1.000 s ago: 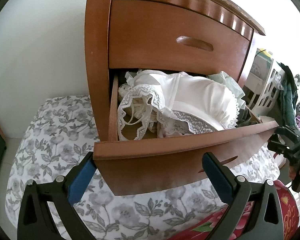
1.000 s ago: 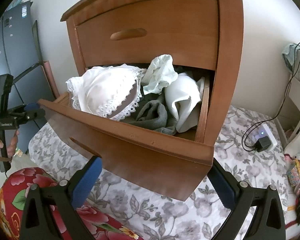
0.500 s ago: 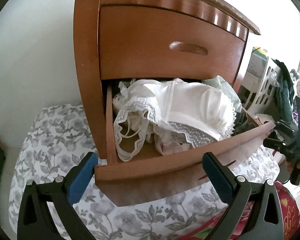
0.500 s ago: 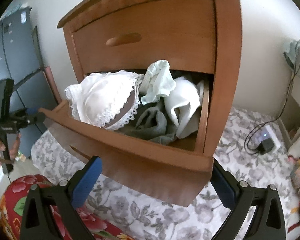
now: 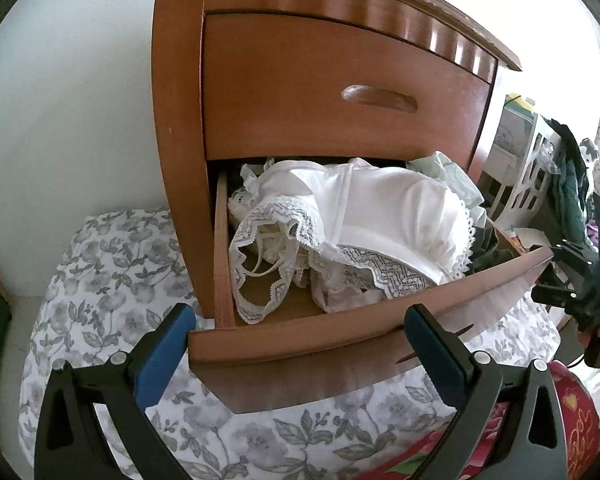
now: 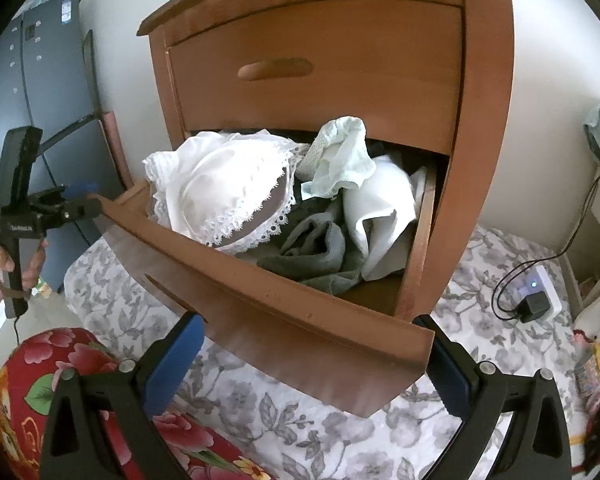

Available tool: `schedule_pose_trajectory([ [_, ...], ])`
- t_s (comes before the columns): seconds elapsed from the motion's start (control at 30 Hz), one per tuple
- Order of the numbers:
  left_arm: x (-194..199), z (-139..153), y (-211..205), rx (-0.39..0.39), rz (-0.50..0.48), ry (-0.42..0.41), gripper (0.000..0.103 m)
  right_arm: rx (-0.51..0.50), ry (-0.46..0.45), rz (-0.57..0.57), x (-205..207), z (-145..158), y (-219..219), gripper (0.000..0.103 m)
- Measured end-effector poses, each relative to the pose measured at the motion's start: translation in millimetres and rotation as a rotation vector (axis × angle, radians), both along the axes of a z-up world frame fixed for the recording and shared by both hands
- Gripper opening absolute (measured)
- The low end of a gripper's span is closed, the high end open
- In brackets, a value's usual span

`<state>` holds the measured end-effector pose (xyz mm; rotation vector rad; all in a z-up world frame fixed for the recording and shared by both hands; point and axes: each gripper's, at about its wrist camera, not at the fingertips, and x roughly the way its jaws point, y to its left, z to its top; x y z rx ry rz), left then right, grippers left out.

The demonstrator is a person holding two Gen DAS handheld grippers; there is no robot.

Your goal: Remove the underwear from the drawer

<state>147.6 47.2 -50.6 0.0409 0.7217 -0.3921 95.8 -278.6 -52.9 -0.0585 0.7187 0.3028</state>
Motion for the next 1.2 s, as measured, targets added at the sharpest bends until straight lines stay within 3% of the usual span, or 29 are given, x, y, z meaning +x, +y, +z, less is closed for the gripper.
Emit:
schedule_pose_trajectory([
  [0.23, 4, 0, 3, 0.0, 0.009, 0.032, 0.103, 0.015, -0.001, -0.003, 1, -1, -6, 0.103],
  [0.4, 3, 18, 12, 0.035, 0.021, 0.015, 0.103, 0.056, 0.014, -0.042, 1, 9, -23, 0.103],
  [0.67, 22, 94, -2, 0.093, 0.084, -0.071, 0.103, 0.075, -0.064, -0.101, 9, 83, -45, 0.103],
  [0.73, 33, 106, -14, 0.095, 0.092, -0.044, 0.103, 0.055, -0.055, -0.114, 22, 102, -41, 0.103],
  [0.9, 63, 114, -44, 0.042, 0.074, 0.117, 0.103, 0.069, 0.012, -0.092, 59, 125, -22, 0.103],
  [1.07, 86, 97, -64, -0.039, 0.09, 0.293, 0.103, 0.068, 0.083, -0.101, 94, 118, -3, 0.102],
  [1.2, 91, 80, -87, -0.012, 0.04, 0.346, 0.103, 0.087, 0.152, -0.132, 123, 102, 1, 0.095],
])
